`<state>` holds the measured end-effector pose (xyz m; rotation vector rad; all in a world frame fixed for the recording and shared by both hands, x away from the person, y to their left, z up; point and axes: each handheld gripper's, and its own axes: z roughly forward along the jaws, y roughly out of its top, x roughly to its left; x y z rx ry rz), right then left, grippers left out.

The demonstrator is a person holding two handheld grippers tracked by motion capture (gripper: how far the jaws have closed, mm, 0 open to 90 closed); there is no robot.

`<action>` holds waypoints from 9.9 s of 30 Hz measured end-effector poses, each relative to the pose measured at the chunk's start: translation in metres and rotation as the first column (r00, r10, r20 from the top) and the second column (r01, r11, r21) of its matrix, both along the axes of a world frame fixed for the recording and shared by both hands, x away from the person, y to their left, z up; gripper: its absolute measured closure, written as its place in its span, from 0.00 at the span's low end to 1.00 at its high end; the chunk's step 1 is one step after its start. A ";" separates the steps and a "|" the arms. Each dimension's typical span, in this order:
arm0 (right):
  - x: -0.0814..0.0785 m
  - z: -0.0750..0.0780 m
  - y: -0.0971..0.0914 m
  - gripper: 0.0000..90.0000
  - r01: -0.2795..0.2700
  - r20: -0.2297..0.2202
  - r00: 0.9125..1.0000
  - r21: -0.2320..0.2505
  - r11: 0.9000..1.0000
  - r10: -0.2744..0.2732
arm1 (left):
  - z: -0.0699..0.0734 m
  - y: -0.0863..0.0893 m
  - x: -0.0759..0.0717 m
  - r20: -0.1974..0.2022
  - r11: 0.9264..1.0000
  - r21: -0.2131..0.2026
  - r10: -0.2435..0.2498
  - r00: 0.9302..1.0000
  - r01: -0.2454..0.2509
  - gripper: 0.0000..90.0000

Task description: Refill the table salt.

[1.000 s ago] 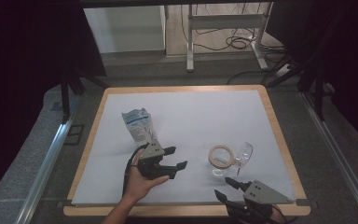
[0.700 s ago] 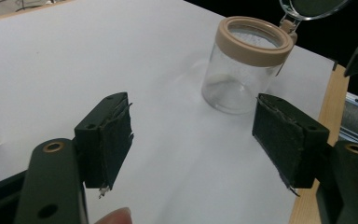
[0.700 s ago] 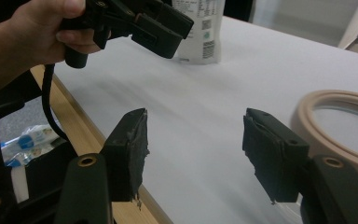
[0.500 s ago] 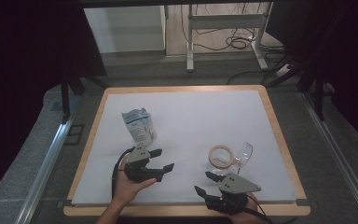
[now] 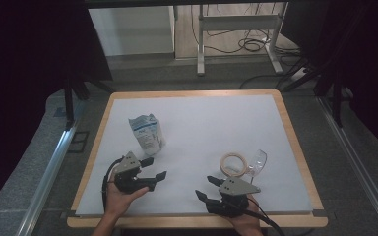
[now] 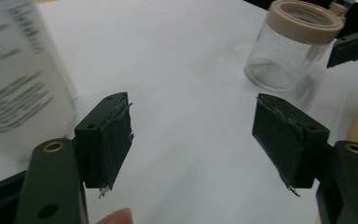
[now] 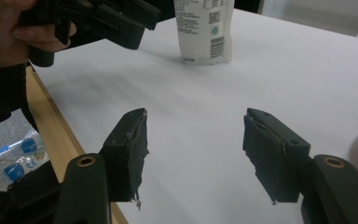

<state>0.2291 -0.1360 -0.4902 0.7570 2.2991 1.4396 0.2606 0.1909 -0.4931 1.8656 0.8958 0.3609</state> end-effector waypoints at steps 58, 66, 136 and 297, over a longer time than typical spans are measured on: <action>0.024 -0.027 0.036 0.41 -0.013 -0.015 1.000 -0.050 0.999 0.012 | 0.028 0.038 0.096 0.006 0.997 -0.045 0.070 0.998 -0.070 1.00; 0.022 -0.031 0.039 0.39 -0.016 -0.018 1.000 -0.056 0.998 0.015 | 0.043 0.031 0.077 0.015 0.997 -0.083 -0.001 1.000 0.002 1.00; 0.019 -0.040 0.062 0.46 0.182 0.099 0.979 -0.011 0.983 -0.180 | 0.083 -0.080 0.046 0.014 0.920 -0.210 -0.335 0.942 0.331 1.00; 0.026 -0.019 0.072 0.49 0.349 0.212 0.911 0.058 0.935 -0.353 | 0.103 -0.193 0.091 -0.208 0.863 0.134 -0.456 0.865 0.487 1.00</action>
